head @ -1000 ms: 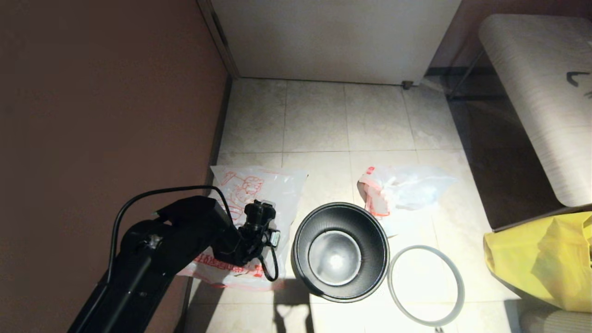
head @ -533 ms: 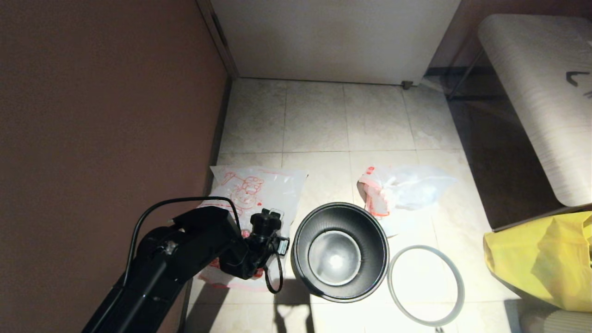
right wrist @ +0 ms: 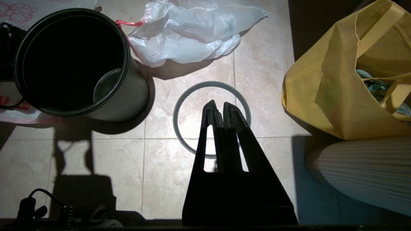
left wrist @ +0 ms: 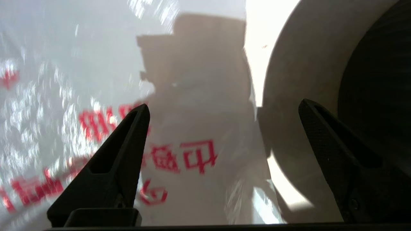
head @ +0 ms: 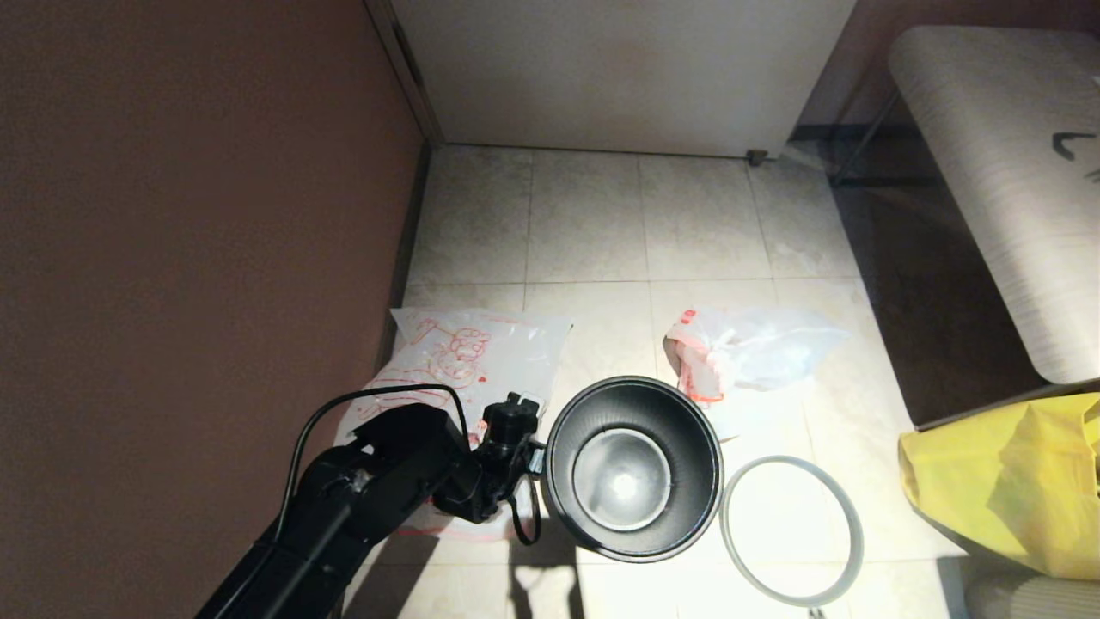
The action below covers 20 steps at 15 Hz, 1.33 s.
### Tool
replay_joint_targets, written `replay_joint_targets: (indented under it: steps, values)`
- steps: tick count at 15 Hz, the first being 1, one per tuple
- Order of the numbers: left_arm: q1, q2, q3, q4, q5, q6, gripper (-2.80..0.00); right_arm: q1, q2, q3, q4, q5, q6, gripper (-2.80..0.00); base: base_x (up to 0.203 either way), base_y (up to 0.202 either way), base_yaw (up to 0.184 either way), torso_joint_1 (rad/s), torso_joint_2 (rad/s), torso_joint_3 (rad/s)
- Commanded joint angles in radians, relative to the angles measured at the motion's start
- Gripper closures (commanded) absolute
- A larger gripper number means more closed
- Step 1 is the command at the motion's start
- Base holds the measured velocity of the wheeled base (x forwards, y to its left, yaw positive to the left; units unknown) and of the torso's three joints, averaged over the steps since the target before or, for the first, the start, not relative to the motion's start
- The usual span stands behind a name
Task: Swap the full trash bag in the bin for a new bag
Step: Pick up a new trash bag
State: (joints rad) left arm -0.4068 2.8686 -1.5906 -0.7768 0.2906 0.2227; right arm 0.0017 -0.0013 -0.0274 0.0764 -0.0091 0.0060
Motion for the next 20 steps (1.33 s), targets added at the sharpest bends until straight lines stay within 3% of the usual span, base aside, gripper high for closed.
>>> replay_joint_targets:
  steps: [1,6,14,15,17,20]
  values:
    - [0.004,0.032,-0.051,-0.009,0.020,0.073,-2.80,0.000,0.001,0.000,0.000,0.000,0.000,0.00,0.000,0.000,0.000,0.000,0.00,0.000]
    - [0.015,0.175,-0.336,-0.020,0.083,0.221,-2.80,0.000,0.001,0.000,0.000,0.000,0.000,0.00,0.000,0.000,0.000,0.000,0.00,0.000]
    - [0.039,0.189,-0.358,0.051,0.090,0.239,-2.80,0.000,0.001,0.000,0.000,0.000,0.000,0.00,0.000,0.000,0.000,0.000,0.00,0.000]
    - [0.045,0.189,-0.356,0.055,0.093,0.241,0.00,0.000,0.001,0.000,0.000,0.000,0.000,0.00,0.000,0.000,0.000,0.000,0.00,0.000]
    - [0.055,0.189,-0.357,0.085,0.152,0.238,0.00,0.000,0.001,0.000,0.000,0.000,0.000,0.00,0.000,0.000,0.000,0.000,0.00,0.000]
    - [0.069,0.189,-0.356,0.088,0.185,0.236,0.00,0.000,0.001,0.000,0.000,0.000,0.000,0.00,0.000,0.000,0.000,0.000,0.00,0.000]
